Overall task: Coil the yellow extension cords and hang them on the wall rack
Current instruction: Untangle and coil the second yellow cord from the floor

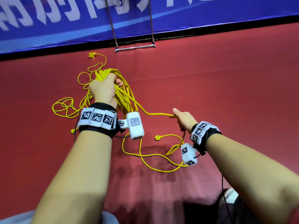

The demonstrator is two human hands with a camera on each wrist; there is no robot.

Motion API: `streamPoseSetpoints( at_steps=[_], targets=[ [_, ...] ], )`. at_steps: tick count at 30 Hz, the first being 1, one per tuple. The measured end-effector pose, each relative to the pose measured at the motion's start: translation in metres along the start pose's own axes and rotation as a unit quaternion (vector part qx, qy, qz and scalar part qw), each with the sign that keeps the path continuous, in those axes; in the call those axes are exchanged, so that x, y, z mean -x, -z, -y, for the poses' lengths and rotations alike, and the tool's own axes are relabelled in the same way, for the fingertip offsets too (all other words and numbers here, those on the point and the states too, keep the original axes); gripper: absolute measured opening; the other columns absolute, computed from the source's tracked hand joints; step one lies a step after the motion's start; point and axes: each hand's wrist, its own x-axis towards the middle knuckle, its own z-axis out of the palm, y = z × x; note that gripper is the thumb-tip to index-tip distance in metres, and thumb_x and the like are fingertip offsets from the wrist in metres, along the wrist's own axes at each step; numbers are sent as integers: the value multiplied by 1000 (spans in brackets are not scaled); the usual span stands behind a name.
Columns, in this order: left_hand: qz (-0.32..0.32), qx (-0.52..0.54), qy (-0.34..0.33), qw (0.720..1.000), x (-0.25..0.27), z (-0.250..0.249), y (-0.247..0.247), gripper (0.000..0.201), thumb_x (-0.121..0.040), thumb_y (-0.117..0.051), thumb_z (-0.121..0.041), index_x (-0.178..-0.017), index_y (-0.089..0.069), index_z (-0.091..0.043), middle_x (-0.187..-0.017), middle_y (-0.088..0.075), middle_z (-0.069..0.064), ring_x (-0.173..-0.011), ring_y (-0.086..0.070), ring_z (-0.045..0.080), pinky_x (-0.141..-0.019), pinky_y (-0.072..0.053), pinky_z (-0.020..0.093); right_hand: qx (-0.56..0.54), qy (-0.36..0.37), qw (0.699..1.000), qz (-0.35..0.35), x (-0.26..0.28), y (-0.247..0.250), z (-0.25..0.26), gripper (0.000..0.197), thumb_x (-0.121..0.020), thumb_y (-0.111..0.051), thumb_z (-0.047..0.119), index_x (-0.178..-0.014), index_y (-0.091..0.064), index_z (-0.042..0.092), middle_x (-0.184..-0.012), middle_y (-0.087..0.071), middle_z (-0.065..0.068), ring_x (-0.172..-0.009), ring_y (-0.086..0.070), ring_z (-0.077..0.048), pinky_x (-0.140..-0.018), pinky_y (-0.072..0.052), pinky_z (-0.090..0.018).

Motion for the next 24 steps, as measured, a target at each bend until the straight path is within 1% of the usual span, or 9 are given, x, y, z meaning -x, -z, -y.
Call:
streamPoseSetpoints(
  at_steps=[4, 6, 8, 11, 14, 16, 18, 21, 24],
  targets=[
    [26, 5, 27, 999, 4, 8, 2, 24, -90, -56, -1, -67, -54, -10, -48, -53, -1, -47, -59, 16, -49, -46, 23, 60, 62, 996, -18, 6, 18, 13, 30, -90, -65, 38, -65, -69, 23, -37, -35, 10, -49, -35, -15, -53, -30, -29],
    [35, 7, 42, 999, 5, 14, 2, 24, -91, -57, -2, -69, -55, -10, -48, -52, -1, -42, -55, 15, -48, -46, 22, 101, 92, 990, -26, 7, 21, 18, 21, -86, -70, 37, -69, -70, 23, -45, -46, 11, -55, -43, -13, -56, -32, -27],
    [46, 3, 55, 997, 5, 19, -2, 24, -91, -58, -3, -69, -56, -10, -50, -52, 0, -39, -50, 13, -47, -44, 22, 130, 120, 983, -50, 7, 21, 24, 15, -83, -74, 35, -75, -71, 23, -64, -58, 9, -70, -53, -15, -66, -35, -25],
    [65, -24, 66, 995, 4, 27, -9, 23, -90, -59, -4, -69, -56, -9, -51, -51, 0, -37, -46, 12, -44, -42, 21, 135, 122, 979, -95, 8, 19, 40, 14, -83, -74, 29, -77, -71, 17, -70, -59, 6, -77, -56, -17, -67, -36, -24],
    [90, -27, 85, 992, 3, 34, -16, 22, -89, -61, -5, -68, -56, -10, -51, -50, 0, -39, -46, 13, -46, -42, 22, 118, 83, 985, -99, 2, 13, 58, 10, -89, -64, 18, -83, -71, 15, -75, -63, -1, -76, -58, -21, -67, -38, -25],
    [107, -33, 95, 989, 2, 39, -21, 22, -89, -62, -6, -68, -56, -12, -51, -50, -1, -41, -45, 13, -49, -41, 23, 25, 47, 995, -83, -4, 7, 69, 23, -88, -50, 5, -88, -71, 14, -70, -61, -4, -66, -57, -23, -59, -41, -27],
    [125, -40, 107, 986, 2, 43, -25, 22, -88, -62, -6, -68, -56, -13, -49, -50, -2, -41, -46, 13, -49, -42, 24, -154, 6, 987, -47, -7, 2, 80, 32, -89, -38, -7, -102, -63, 9, -65, -56, -7, -56, -56, -21, -49, -39, -23],
    [158, -56, 123, 978, -2, 48, -30, 21, -90, -62, -6, -72, -57, -14, -48, -51, -3, -43, -51, 14, -49, -46, 24, -331, -57, 941, 41, -9, 0, 90, 35, -93, -39, -13, -113, -48, 14, -80, -66, -8, -65, -65, -20, -55, -45, -27],
    [185, -87, 126, 971, -9, 56, -34, 18, -91, -61, -7, -75, -57, -13, -49, -55, -3, -52, -61, 15, -55, -50, 27, -420, -97, 897, 102, -14, -3, 92, 17, -97, -45, -6, -109, -51, 6, -95, -69, -7, -72, -70, -20, -54, -52, -25]
  ],
)
